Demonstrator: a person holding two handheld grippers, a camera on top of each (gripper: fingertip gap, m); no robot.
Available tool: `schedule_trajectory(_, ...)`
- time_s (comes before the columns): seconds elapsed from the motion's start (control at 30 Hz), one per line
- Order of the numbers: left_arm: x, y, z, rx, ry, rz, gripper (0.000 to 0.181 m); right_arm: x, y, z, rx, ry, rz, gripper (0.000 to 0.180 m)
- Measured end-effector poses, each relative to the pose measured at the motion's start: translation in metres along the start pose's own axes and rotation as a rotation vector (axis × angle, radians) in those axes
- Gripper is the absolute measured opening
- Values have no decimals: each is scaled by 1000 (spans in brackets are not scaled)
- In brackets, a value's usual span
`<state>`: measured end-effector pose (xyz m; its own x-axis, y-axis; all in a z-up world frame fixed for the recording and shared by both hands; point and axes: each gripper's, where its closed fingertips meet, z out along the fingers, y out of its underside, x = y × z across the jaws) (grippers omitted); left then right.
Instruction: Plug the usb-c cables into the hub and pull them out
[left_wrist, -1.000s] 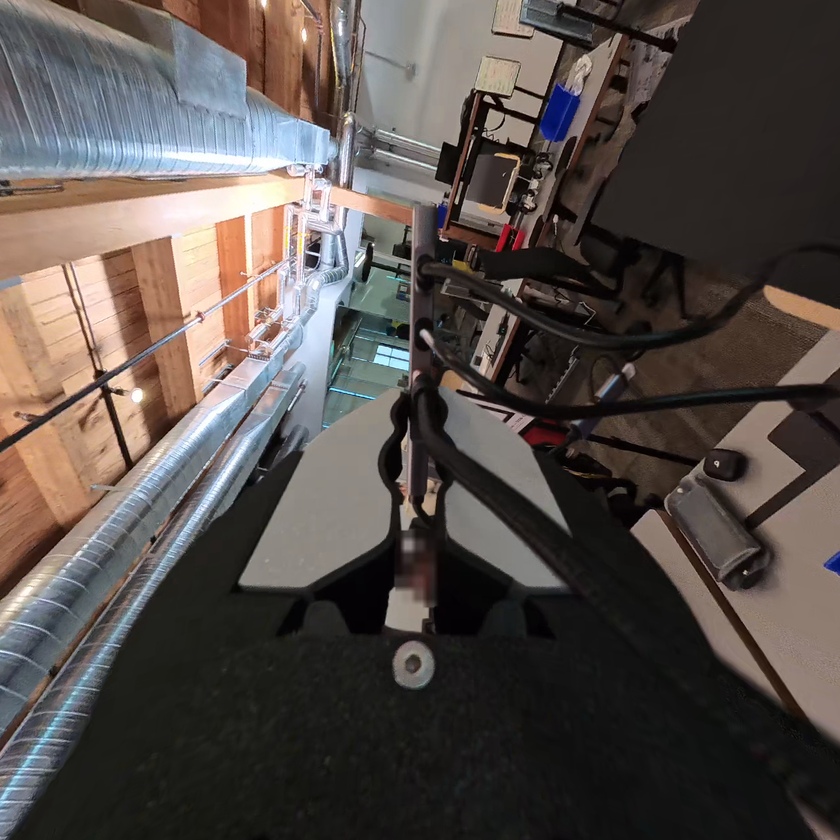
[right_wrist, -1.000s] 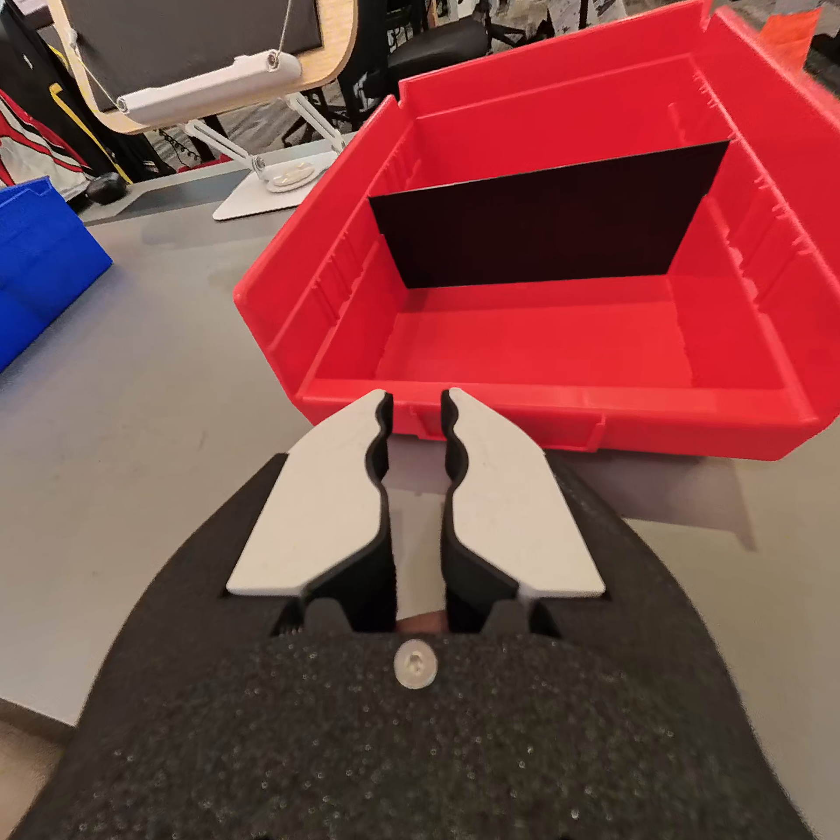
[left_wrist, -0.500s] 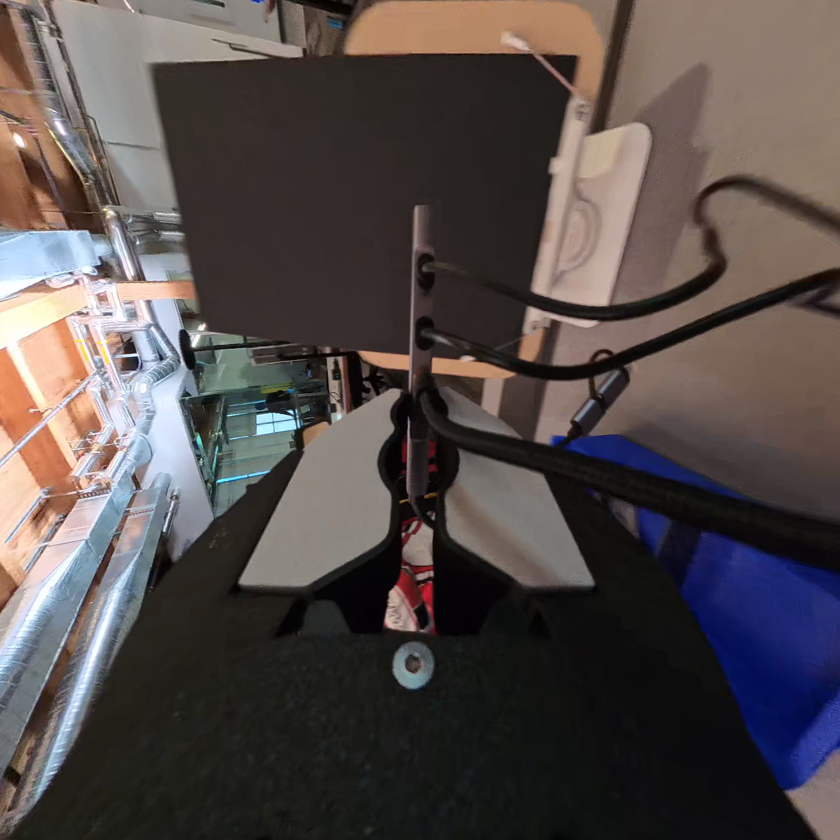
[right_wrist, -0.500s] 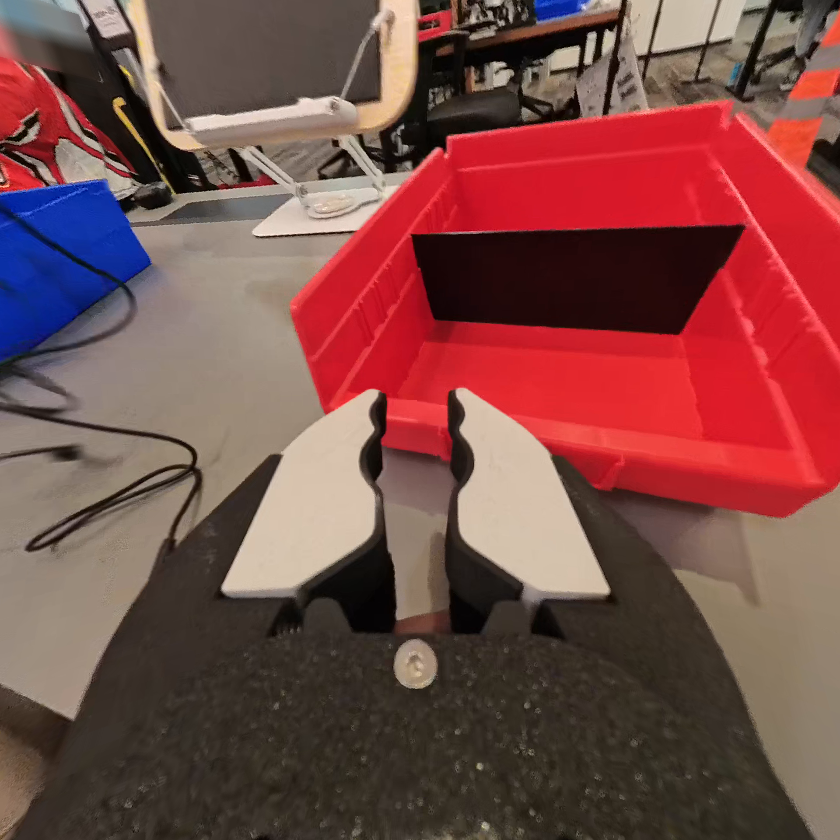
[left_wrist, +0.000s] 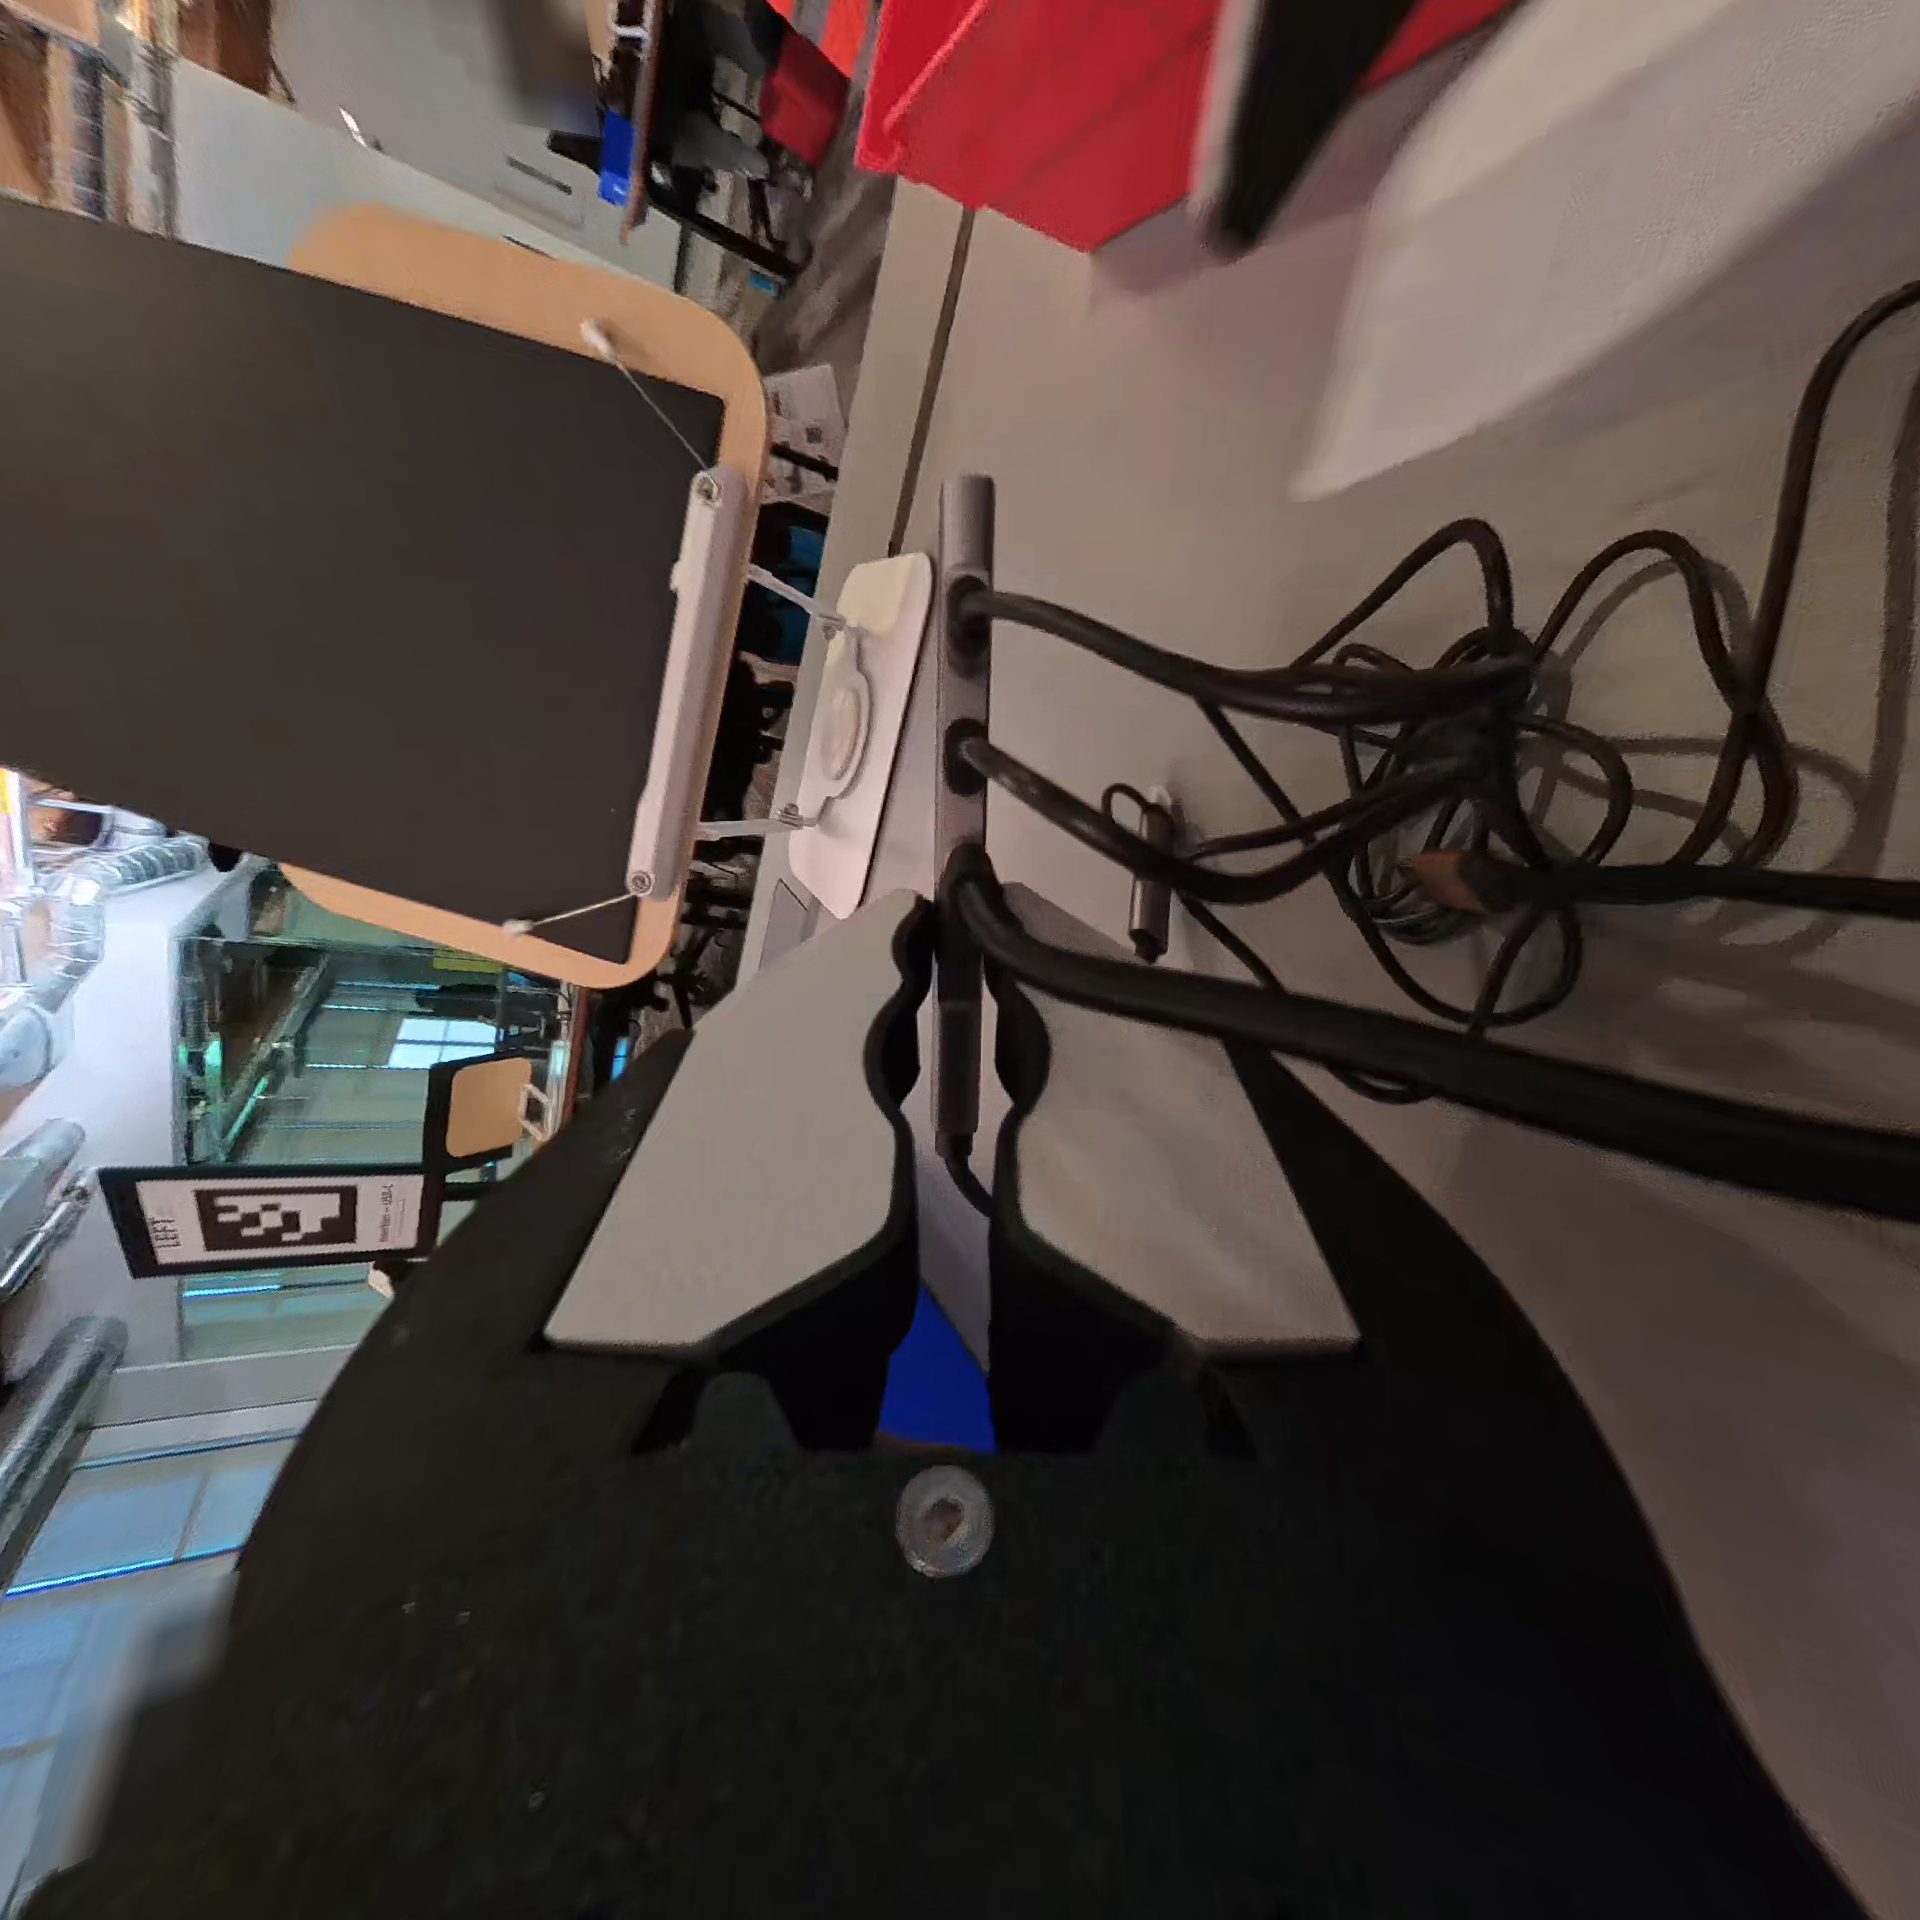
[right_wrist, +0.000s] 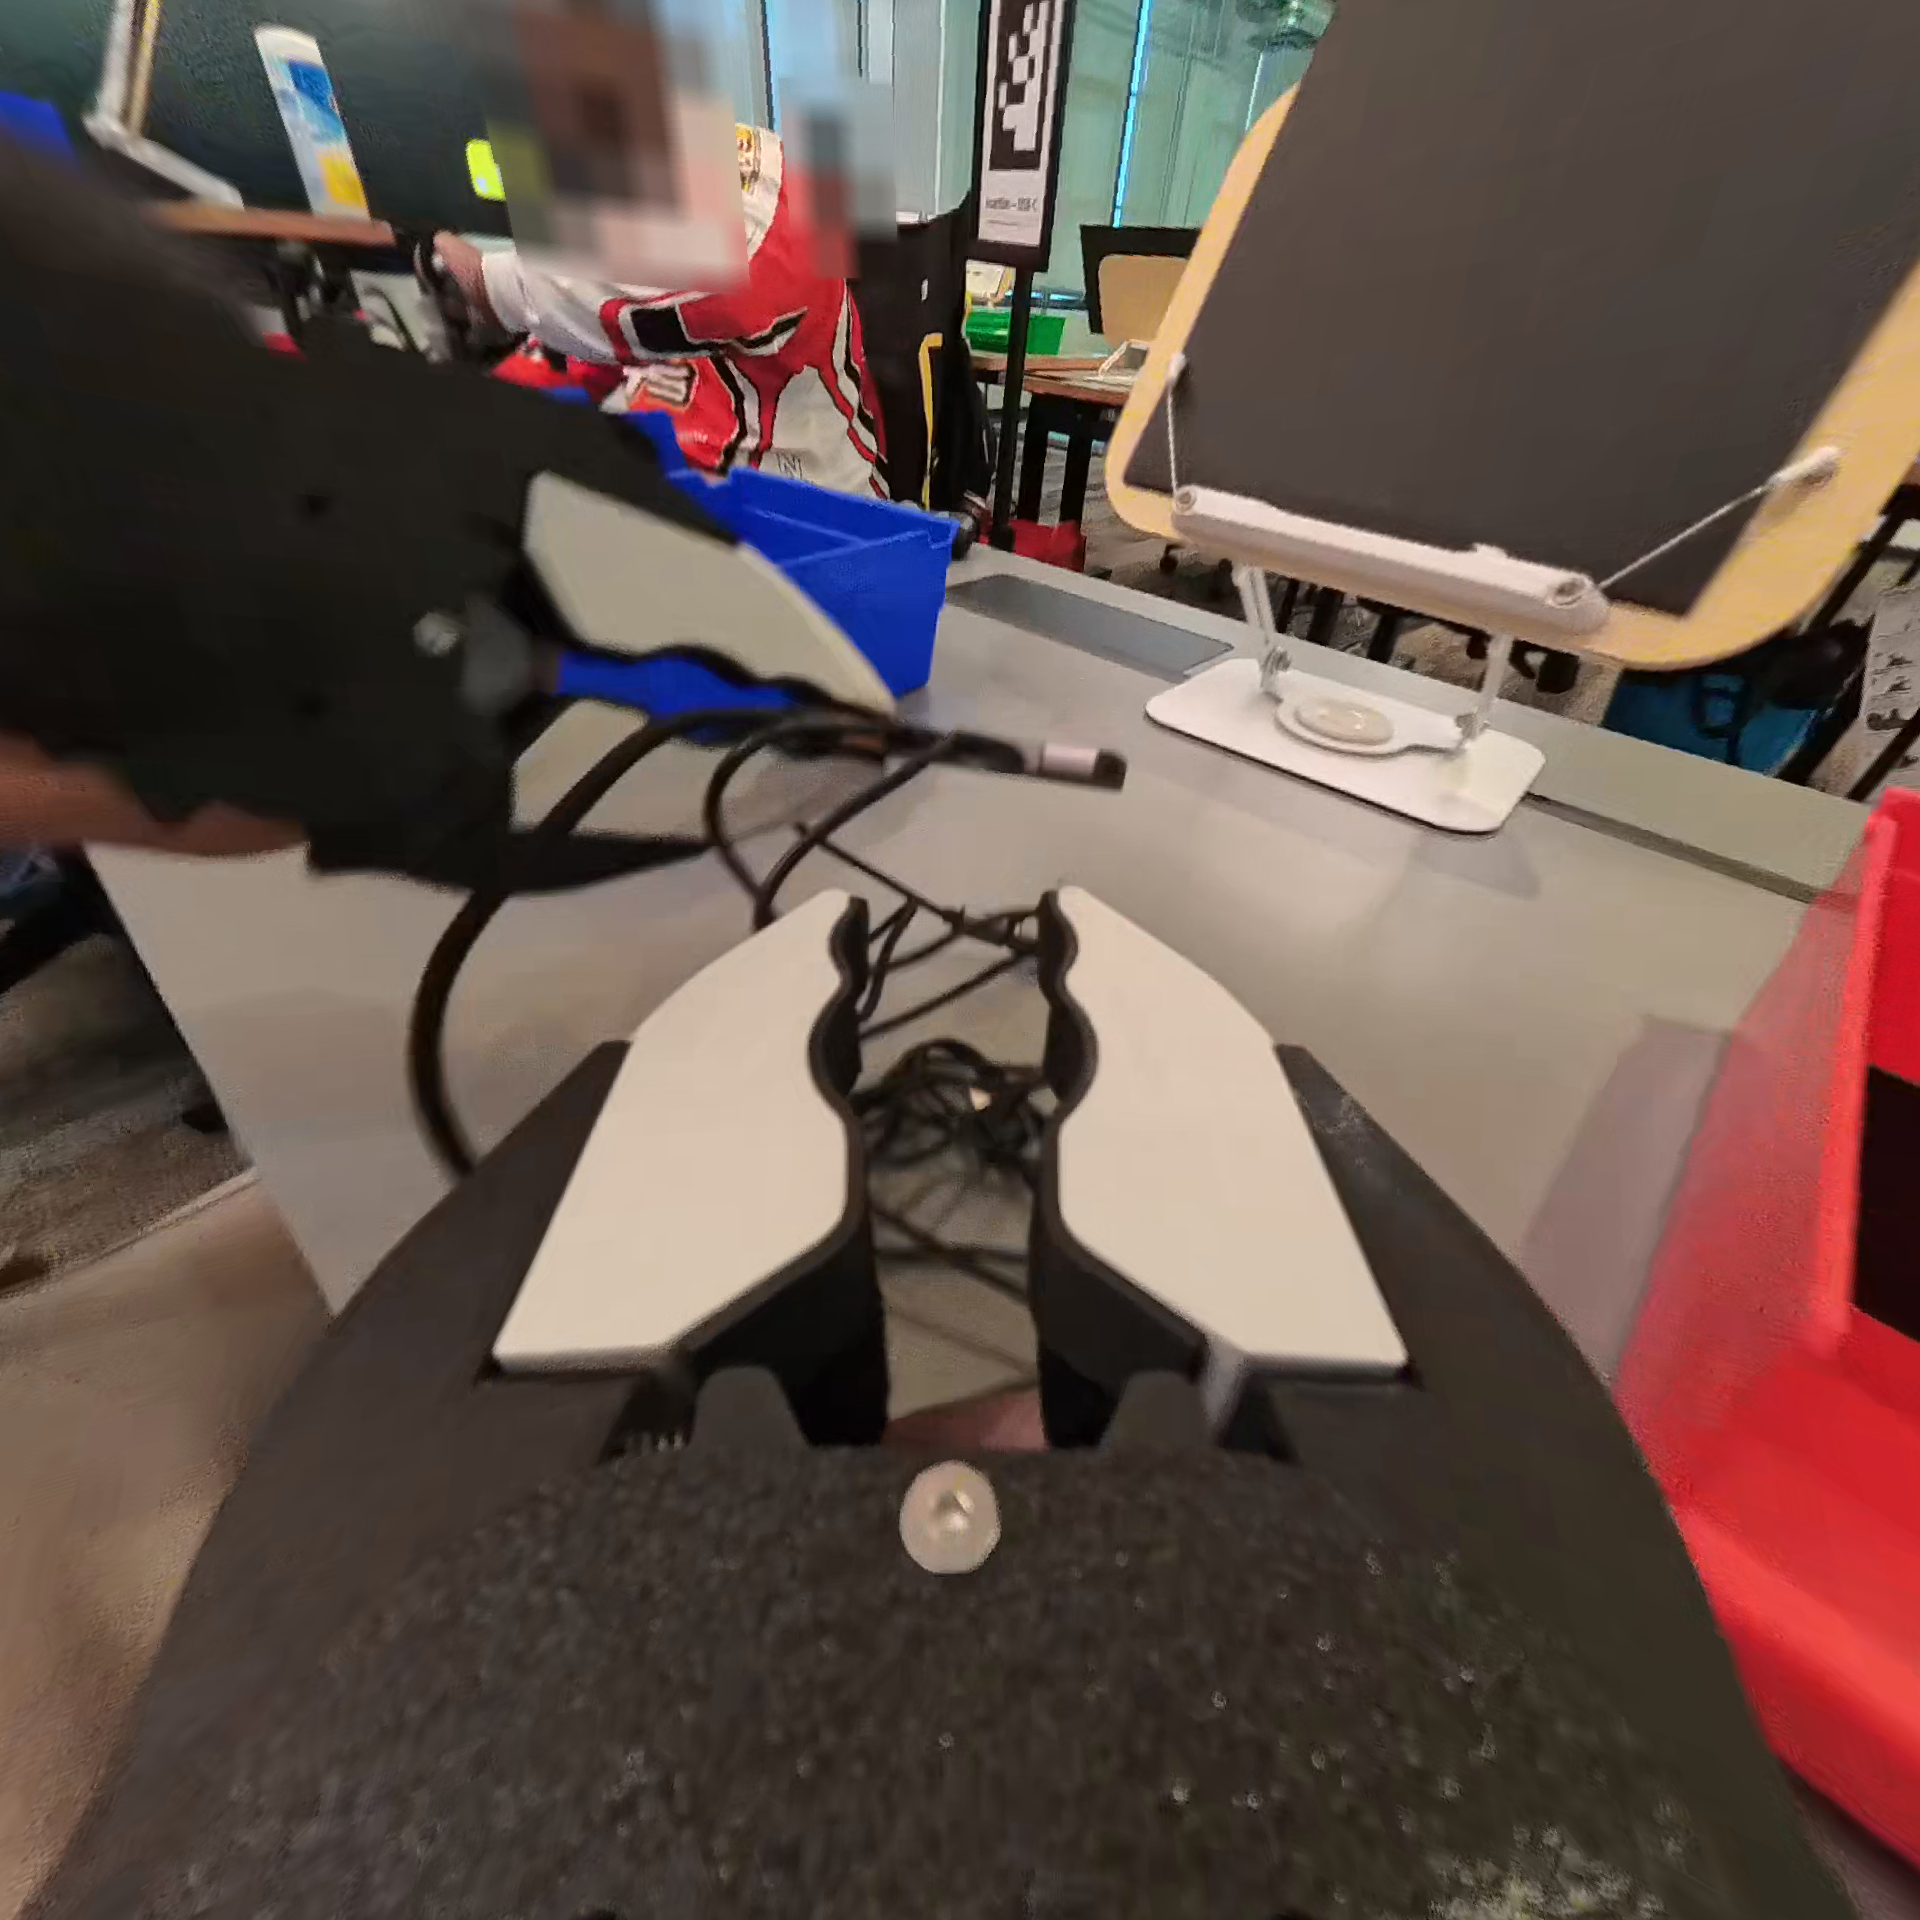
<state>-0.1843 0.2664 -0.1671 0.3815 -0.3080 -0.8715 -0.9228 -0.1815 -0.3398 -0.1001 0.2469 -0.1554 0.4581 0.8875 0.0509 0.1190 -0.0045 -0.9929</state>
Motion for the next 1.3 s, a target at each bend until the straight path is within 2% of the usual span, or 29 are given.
schedule_trajectory(0.13, 13, -2, -11, 42, -23, -17, 8, -8, 0, 26, -28, -101, 27, 34)
schedule_trajectory(0.27, 23, -10, -23, 114, -29, -29, 8, 0, 16, 35, -74, -55, 19, 34)
schedule_trajectory(0.33, 32, -17, -30, 150, -26, 4, 9, 4, 20, 34, -69, -64, 111, 25)
schedule_trajectory(0.4, 36, -23, -34, 170, -38, 21, 9, 3, 27, 31, -88, -131, 207, 28)
schedule_trajectory(0.6, 37, -14, -24, 148, -46, -33, 8, -27, 32, 1, -86, -475, 517, 34)
schedule_trajectory(0.67, 36, -13, -23, 174, -57, -38, 8, -21, 24, -5, -33, -495, 592, 37)
schedule_trajectory(0.77, 34, -20, -28, 218, -102, -15, 8, -5, 1, -7, 90, -513, 814, 41)
schedule_trajectory(0.87, 37, -36, -39, 286, -143, 40, 8, -8, 10, -2, 10, -511, 907, 49)
schedule_trajectory(0.9, 41, -43, -43, 320, -151, 76, 8, -10, 15, 1, -26, -495, 904, 48)
schedule_trajectory(0.97, 46, -47, -46, 332, -192, 151, 8, -11, 11, -1, -5, -512, 919, 23)
schedule_trajectory(1.07, 47, -44, -41, 353, -182, 134, 9, -12, 20, -1, -84, -523, 961, 21)
schedule_trajectory(1.1, 48, -41, -39, 359, -170, 124, 14, -12, 22, -2, -100, -537, 987, 16)
schedule_trajectory(1.17, 46, -33, -35, 356, -205, 158, 35, -10, 27, -2, -139, -548, 1052, 9)
schedule_trajectory(1.3, 61, -29, -36, 445, -228, 342, 25, -13, 29, -8, -192, -625, 1074, 9)
